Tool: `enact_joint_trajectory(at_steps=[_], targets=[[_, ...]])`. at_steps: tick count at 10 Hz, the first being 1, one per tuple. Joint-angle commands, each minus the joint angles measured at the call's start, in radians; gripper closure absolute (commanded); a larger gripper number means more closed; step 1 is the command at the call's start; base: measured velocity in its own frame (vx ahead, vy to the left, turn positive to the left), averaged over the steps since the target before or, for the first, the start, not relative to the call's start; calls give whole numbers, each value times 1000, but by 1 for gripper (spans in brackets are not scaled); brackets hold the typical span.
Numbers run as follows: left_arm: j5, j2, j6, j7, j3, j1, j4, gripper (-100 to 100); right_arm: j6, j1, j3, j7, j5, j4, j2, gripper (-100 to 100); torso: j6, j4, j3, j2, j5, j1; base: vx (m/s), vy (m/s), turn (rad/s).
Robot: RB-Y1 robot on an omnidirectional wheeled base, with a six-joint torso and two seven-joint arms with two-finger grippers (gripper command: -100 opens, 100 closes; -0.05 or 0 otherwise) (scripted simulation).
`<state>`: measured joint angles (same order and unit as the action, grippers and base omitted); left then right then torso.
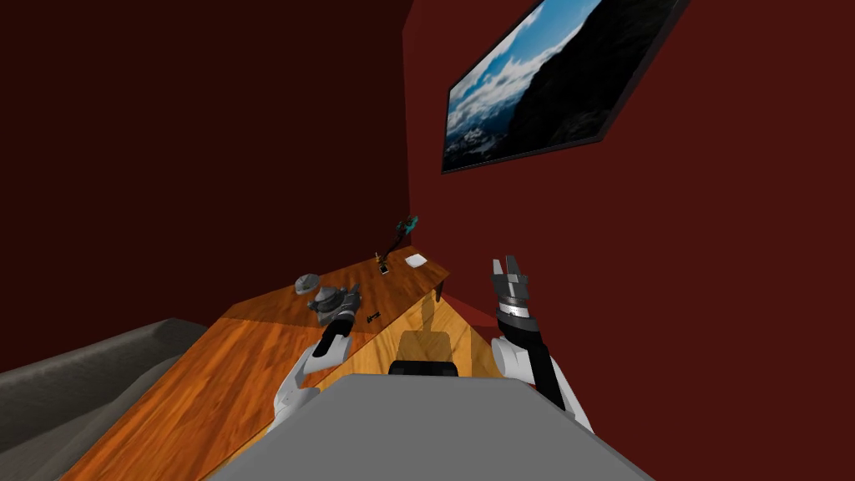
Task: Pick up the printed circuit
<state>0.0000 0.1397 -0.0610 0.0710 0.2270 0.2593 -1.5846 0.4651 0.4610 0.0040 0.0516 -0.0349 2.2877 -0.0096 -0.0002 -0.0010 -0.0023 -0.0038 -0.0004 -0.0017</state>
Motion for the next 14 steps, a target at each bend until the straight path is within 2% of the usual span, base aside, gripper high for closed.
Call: enact_joint_trajectory(at_steps=[1, 2, 5, 6, 7, 9, 11, 14], targets=[[16, 8, 48, 14, 16, -21, 50, -100, 0, 0, 0, 0, 0, 0, 0, 0, 0, 0, 0, 0, 0, 0, 77, -27, -17], [16, 8, 48, 14, 16, -21, 68, -100, 0, 0, 0, 0, 0, 0, 0, 0, 0, 0, 0, -1, 0, 0, 55, -20, -4], [35, 16, 104, 30, 39, -55, 157, -100, 0, 0, 0, 0, 0, 0, 0, 0, 0, 0, 1, 1, 0, 1, 44, -17, -12], [35, 16, 104, 30, 39, -55, 167, -100, 0, 0, 0, 0, 0, 0, 0, 0, 0, 0, 1, 1, 0, 1, 44, -11, -5], [44, 19, 132, 38, 51, -73, 195, -100, 0, 0, 0, 0, 0, 0, 0, 0, 0, 0, 1, 1, 0, 1, 54, -14, -14], [44, 19, 132, 38, 51, -73, 216, -100, 0, 0, 0, 0, 0, 0, 0, 0, 0, 0, 1, 1, 0, 1, 30, -12, -2], [63, 28, 188, 54, 73, -107, 305, -100, 0, 0, 0, 0, 0, 0, 0, 0, 0, 0, 1, 2, 0, 1, 50, -20, -19], [72, 33, 215, 61, 84, -124, 362, -100, 0, 0, 0, 0, 0, 0, 0, 0, 0, 0, 0, 0, 0, 0, 50, -18, -7]])
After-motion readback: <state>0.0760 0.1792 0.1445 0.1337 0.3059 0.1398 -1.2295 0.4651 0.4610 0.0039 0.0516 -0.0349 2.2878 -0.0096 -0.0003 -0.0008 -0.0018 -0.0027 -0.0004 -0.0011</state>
